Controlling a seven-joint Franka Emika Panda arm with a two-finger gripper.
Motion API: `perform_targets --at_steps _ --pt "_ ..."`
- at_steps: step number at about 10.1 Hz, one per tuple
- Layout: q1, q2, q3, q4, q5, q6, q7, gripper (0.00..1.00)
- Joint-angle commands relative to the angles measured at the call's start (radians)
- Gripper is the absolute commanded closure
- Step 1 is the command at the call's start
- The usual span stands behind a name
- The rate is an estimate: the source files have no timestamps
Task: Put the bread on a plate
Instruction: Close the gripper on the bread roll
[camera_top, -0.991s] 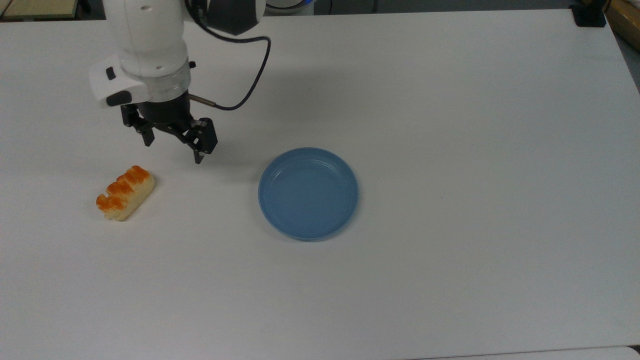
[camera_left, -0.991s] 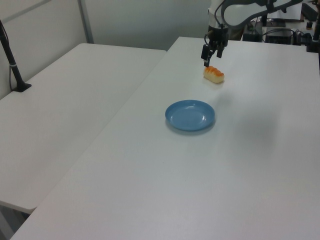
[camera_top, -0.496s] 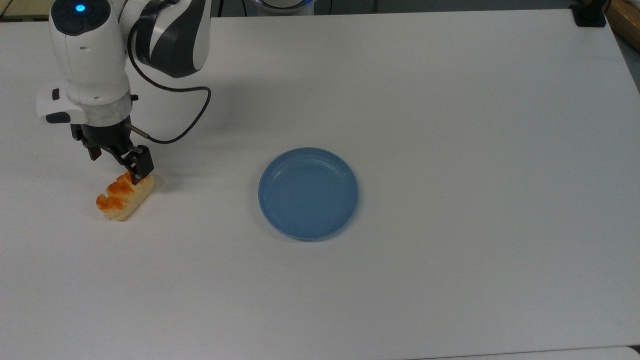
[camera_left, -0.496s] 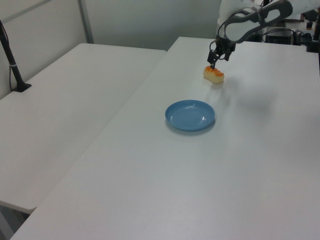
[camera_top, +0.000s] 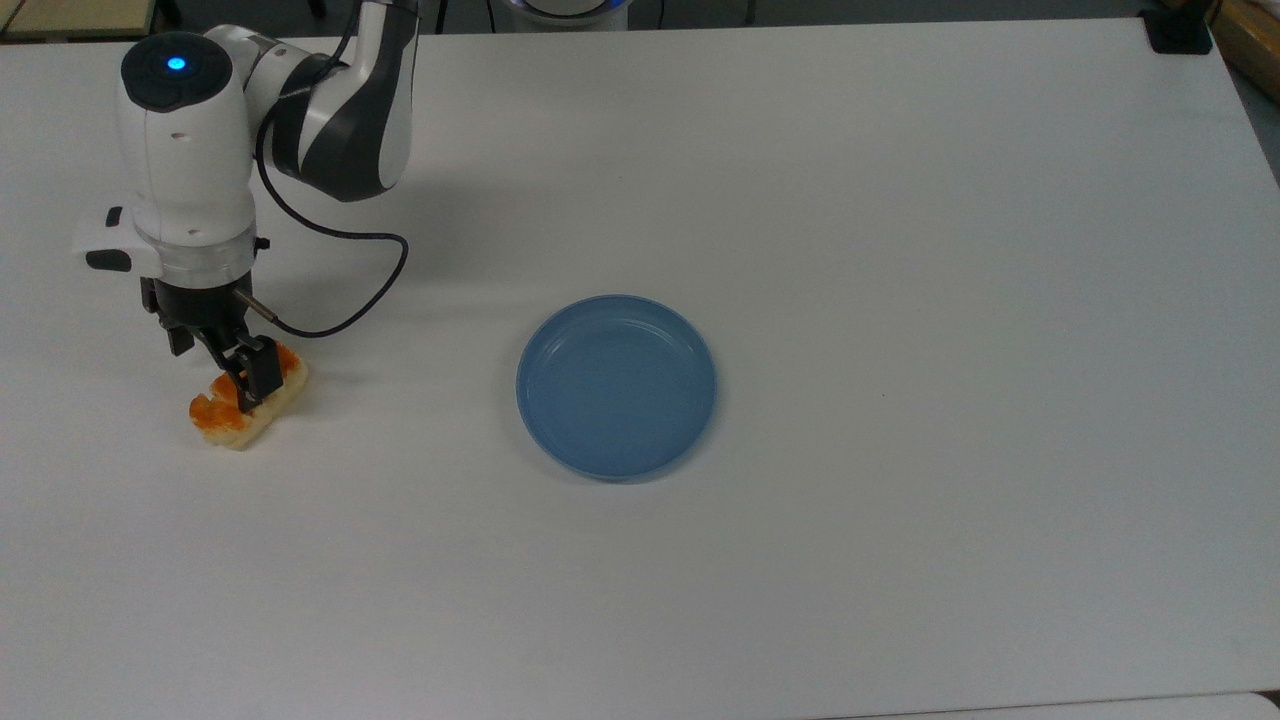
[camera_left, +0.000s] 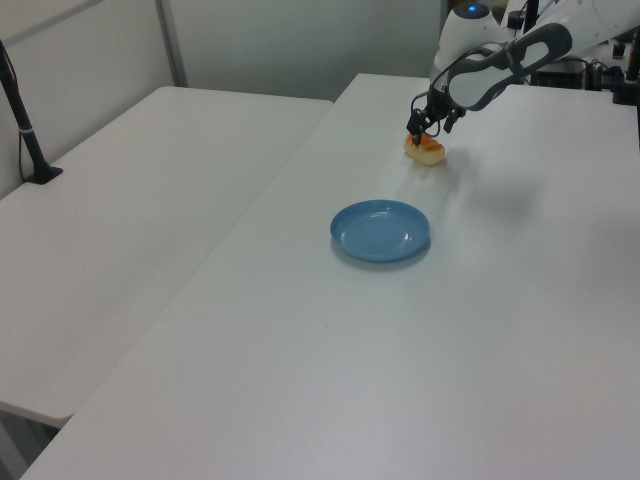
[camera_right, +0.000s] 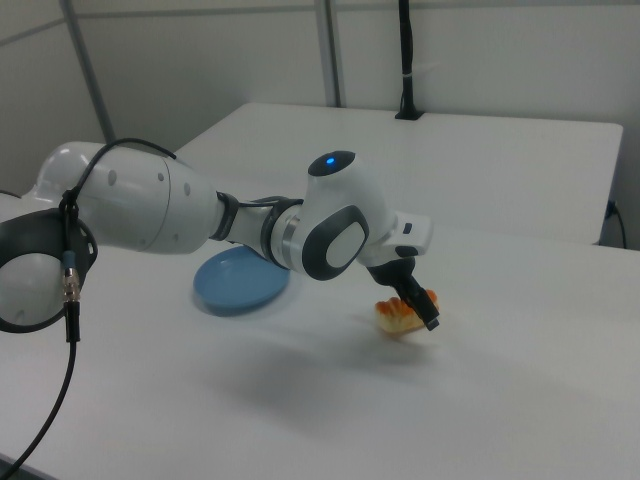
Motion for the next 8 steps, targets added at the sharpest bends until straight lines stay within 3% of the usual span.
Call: perform_targets --at_steps 1,5,8 --pt "0.01 0.01 -0.008 0.005 -0.005 0.036 0.054 0.0" --pt "0.009 -0.027 -0.016 0.004 0.001 0.03 0.06 0.0" --pt "0.03 -0.01 -0.003 0.001 0.001 0.034 0.147 0.0"
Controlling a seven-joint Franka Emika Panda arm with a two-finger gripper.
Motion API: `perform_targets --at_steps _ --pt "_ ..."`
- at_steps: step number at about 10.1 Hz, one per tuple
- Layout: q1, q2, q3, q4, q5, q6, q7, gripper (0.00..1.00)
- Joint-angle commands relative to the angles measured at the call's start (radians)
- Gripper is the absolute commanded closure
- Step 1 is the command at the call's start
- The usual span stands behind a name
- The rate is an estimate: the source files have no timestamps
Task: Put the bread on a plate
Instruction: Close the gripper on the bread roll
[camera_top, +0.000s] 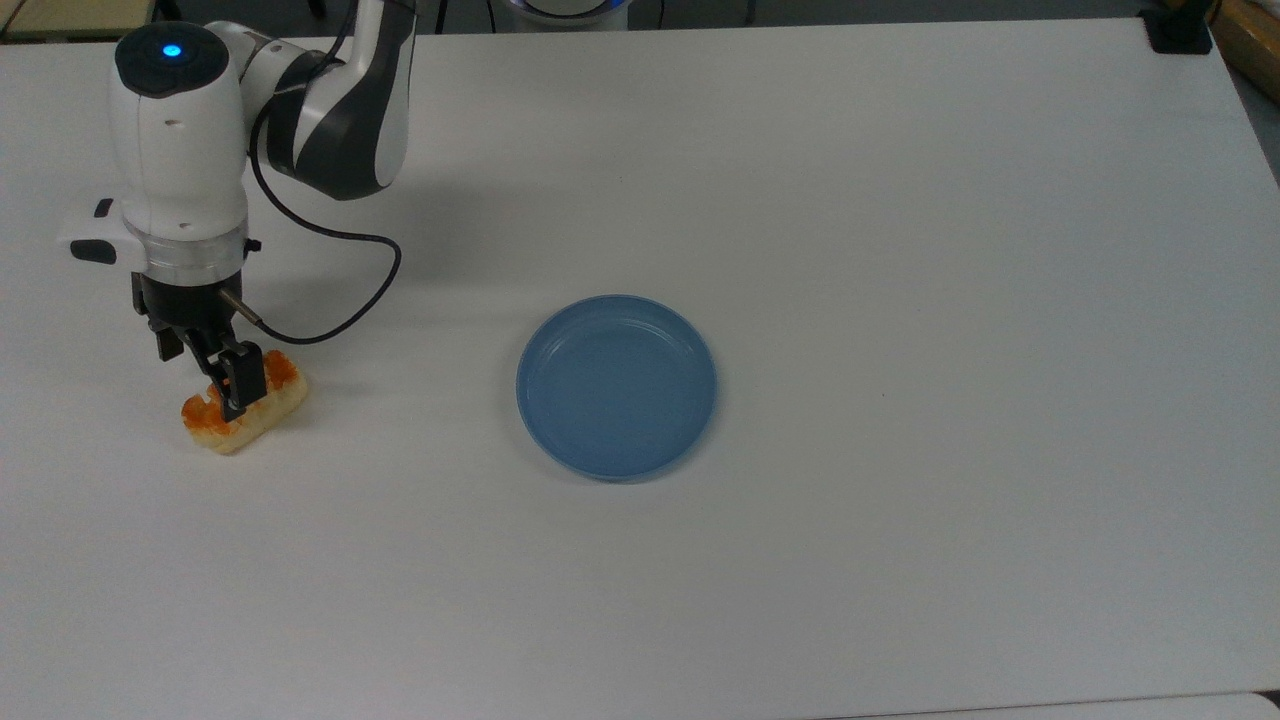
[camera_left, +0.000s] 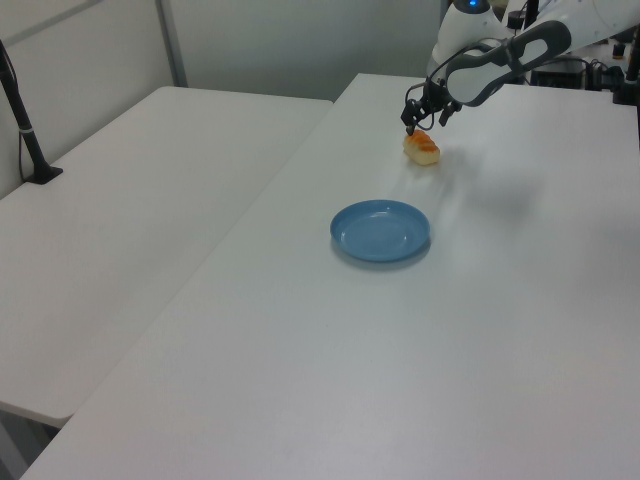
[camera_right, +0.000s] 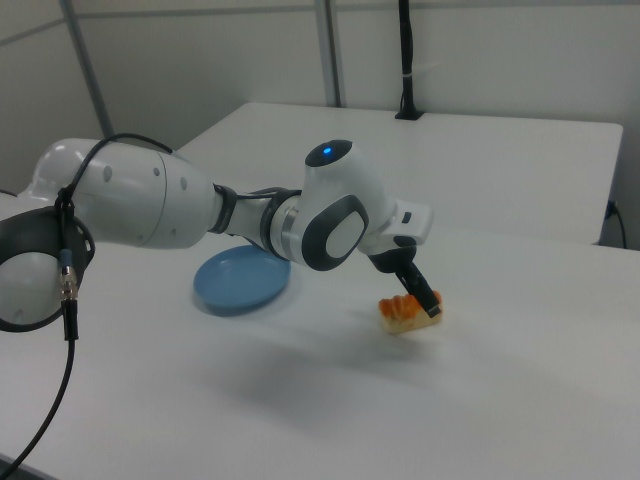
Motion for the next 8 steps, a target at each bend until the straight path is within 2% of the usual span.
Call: perform_targets --at_steps 1,4,5,7,8 --pt "0.03 -0.004 -0.003 -0.024 0.001 0.015 0.088 0.0" --pt "0.036 0.004 -0.003 -0.028 -0.007 0.015 0.079 0.01" --pt "0.035 0.004 -0.003 -0.03 -0.011 0.013 0.068 0.05" --pt "0.035 0.005 -0.003 -0.05 -0.013 0.015 0.038 0.17" --pt "0.036 0.007 -0.003 -0.051 -0.014 0.015 0.038 0.28"
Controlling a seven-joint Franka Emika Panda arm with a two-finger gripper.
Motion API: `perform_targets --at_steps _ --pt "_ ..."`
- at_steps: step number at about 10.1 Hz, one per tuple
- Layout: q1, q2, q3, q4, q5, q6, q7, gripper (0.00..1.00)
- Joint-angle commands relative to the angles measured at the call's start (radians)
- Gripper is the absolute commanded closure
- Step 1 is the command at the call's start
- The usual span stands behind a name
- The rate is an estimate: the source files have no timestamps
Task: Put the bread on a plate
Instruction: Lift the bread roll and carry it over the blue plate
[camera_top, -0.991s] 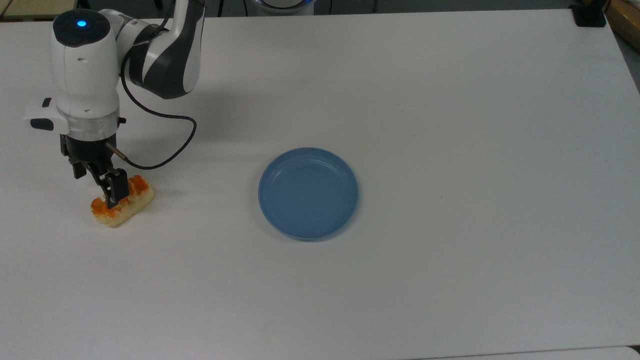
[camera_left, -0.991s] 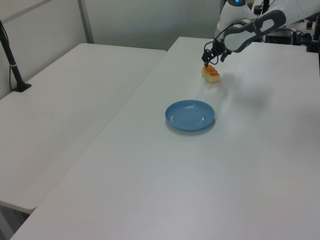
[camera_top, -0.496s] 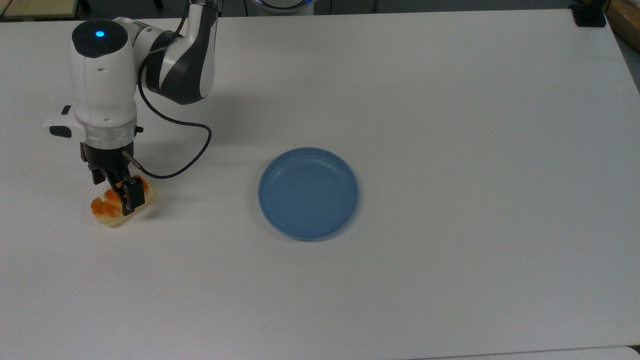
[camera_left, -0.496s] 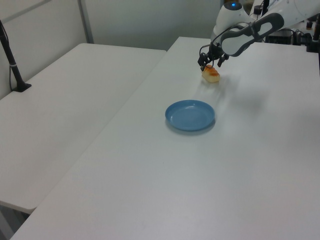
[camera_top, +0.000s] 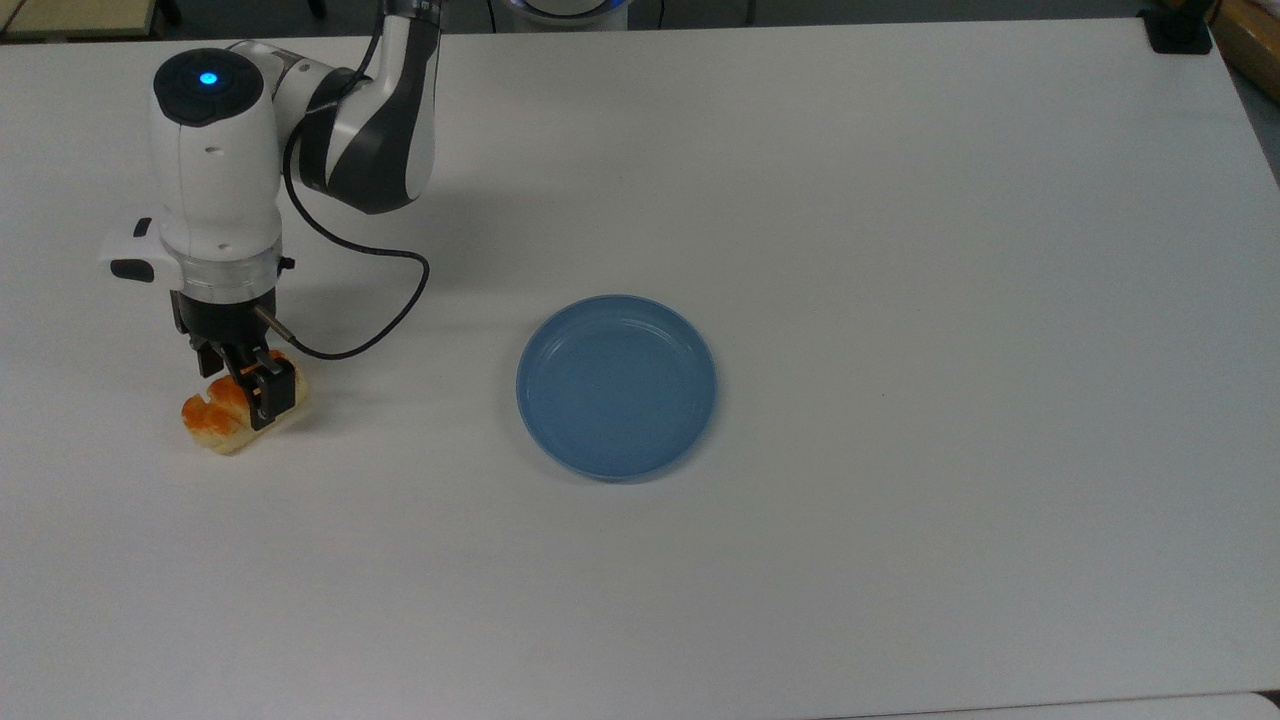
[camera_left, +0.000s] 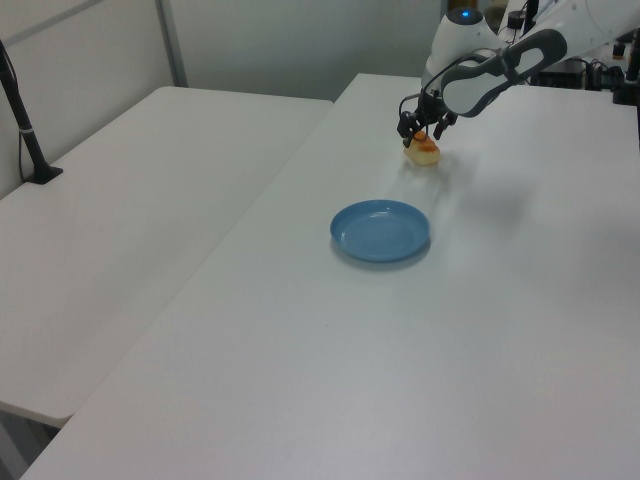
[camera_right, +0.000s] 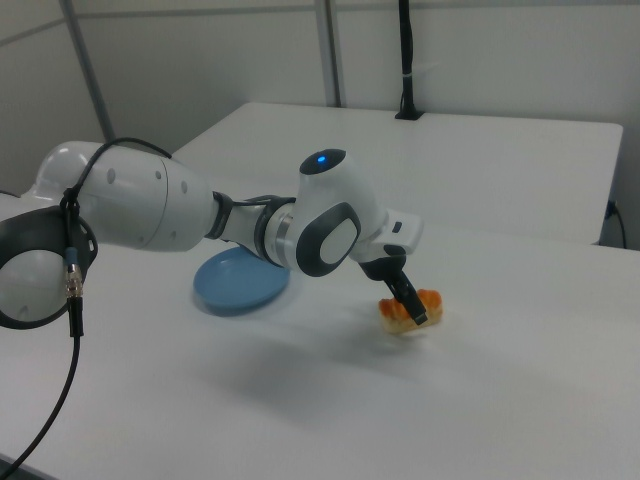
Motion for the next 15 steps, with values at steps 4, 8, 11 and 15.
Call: perform_targets --at_steps 4,8,11,15 --pt "0.007 -0.006 -0.005 -0.032 -0.008 0.013 -0.047 0.61" --pt "0.053 -0.061 0.009 -0.022 0.0 -0.036 -0.057 0.6" --pt "0.214 -0.074 0.009 -0.002 0.004 -0.101 -0.05 0.58" --pt "0.415 -0.103 0.011 -0.002 0.009 -0.123 0.032 0.57"
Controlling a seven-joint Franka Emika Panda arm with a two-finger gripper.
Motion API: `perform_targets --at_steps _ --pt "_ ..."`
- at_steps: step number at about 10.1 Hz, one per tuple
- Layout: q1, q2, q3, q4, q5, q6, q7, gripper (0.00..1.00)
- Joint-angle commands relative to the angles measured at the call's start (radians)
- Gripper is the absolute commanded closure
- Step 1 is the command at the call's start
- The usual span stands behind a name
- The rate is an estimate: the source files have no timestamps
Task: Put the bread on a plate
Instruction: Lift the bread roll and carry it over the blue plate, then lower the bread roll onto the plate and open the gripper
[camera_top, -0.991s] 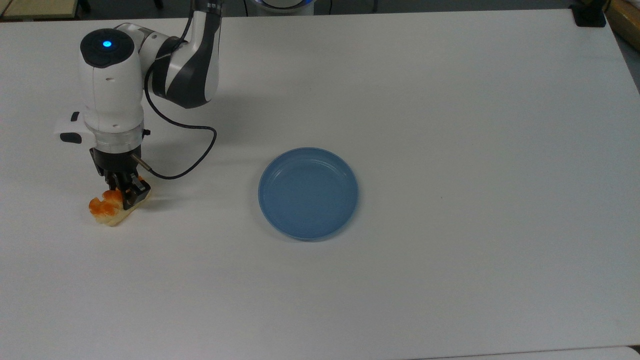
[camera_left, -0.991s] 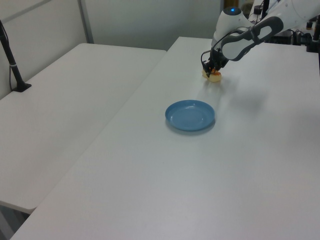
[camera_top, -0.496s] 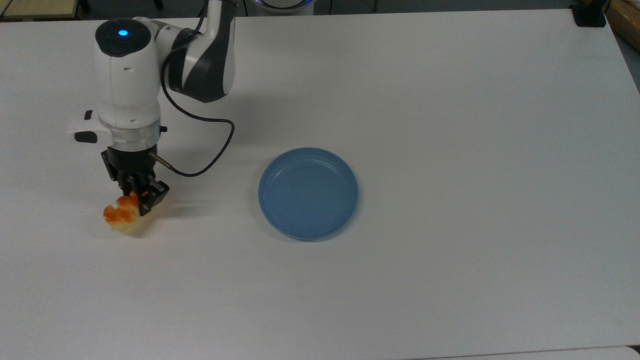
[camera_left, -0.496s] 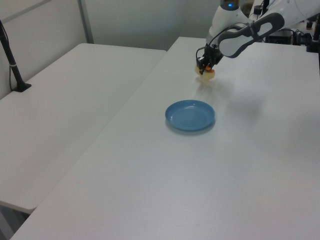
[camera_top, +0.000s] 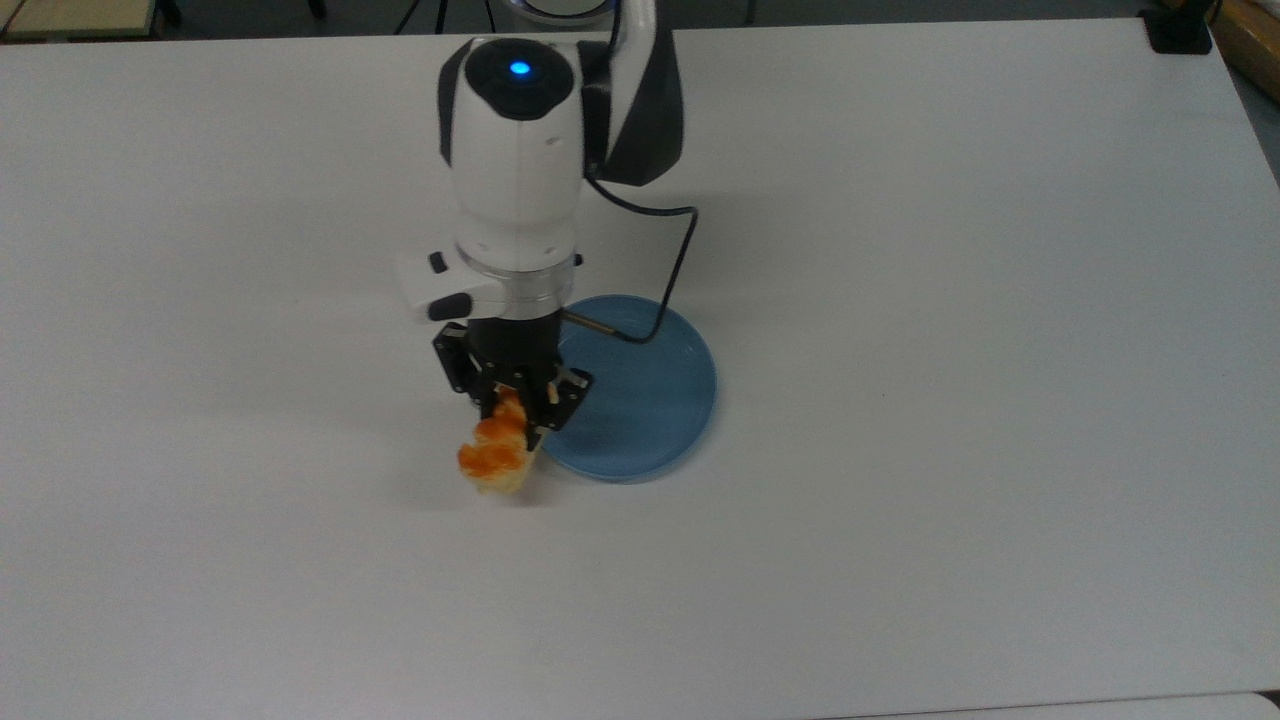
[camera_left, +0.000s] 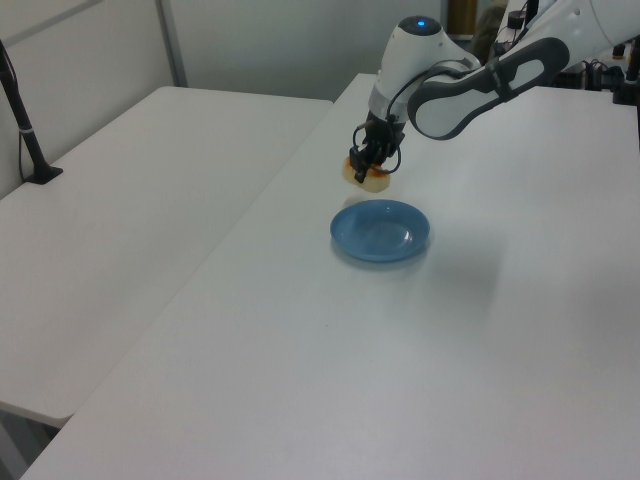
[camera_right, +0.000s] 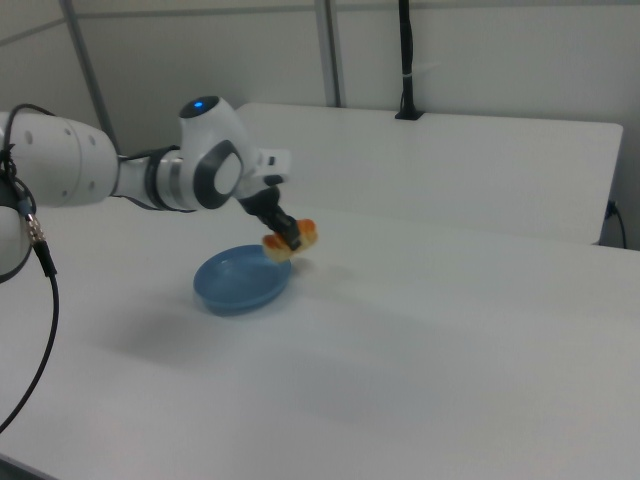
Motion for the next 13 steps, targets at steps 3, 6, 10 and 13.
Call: perform_targets --at_steps 3,6,10,13 --pt "0.121 -0.06 0.007 -0.029 -0.005 -0.148 0.046 0.57" --pt "0.126 -0.067 0.047 -0.074 -0.01 -0.202 0.041 0.56" --pt "0.114 -0.045 0.057 -0.091 -0.039 -0.2 0.079 0.0" --pt "0.079 -0.106 0.07 -0.054 -0.044 -0.348 0.079 0.0"
